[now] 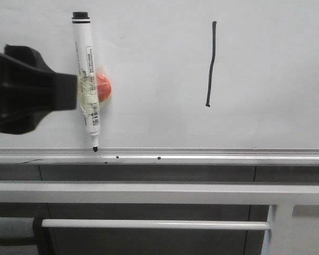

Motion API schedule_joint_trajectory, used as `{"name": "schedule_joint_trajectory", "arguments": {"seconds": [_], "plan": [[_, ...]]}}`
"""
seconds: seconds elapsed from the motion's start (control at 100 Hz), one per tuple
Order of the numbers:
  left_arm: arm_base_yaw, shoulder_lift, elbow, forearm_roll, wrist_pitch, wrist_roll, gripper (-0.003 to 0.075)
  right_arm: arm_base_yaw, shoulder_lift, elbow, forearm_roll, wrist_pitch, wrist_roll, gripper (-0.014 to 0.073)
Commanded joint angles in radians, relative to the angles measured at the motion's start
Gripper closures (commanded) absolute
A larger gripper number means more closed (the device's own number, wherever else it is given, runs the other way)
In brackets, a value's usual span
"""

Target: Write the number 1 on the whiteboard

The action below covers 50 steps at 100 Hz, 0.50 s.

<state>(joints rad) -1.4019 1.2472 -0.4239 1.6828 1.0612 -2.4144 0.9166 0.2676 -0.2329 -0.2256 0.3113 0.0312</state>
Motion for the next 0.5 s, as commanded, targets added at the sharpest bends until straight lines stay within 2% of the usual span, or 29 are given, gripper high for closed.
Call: {"name": "schedule_joint_trajectory", "arguments": {"seconds": [0.0, 0.03, 0.14, 0.34, 0.43, 0.49], "plan": [[-0.010, -0.067, -0.008, 0.000, 0.079, 0.043, 0.0420, 0.001, 0.007, -0.027, -0.019, -0.077, -0.001, 0.0657], [-0.010, -0.084, 0.000, -0.008, 0.081, 0.061, 0.0472, 0.001, 0.007, -0.027, -0.019, -0.077, -0.001, 0.0657], [-0.010, -0.159, 0.022, -0.021, 0.081, 0.136, 0.0743, 0.001, 0.007, -0.027, -0.019, -0.077, -0.001, 0.0657], [-0.010, -0.298, 0.039, -0.036, 0.083, 0.367, 0.0741, 0.001, 0.007, -0.016, -0.021, -0.130, 0.028, 0.0657], [-0.010, -0.354, 0.039, -0.036, 0.095, 0.480, 0.0741, 0.001, 0.007, 0.045, -0.021, -0.249, 0.073, 0.0657], [-0.010, -0.397, 0.039, -0.046, 0.114, 0.519, 0.0741, 0.001, 0.007, 0.083, -0.065, -0.352, 0.068, 0.0657]]}}
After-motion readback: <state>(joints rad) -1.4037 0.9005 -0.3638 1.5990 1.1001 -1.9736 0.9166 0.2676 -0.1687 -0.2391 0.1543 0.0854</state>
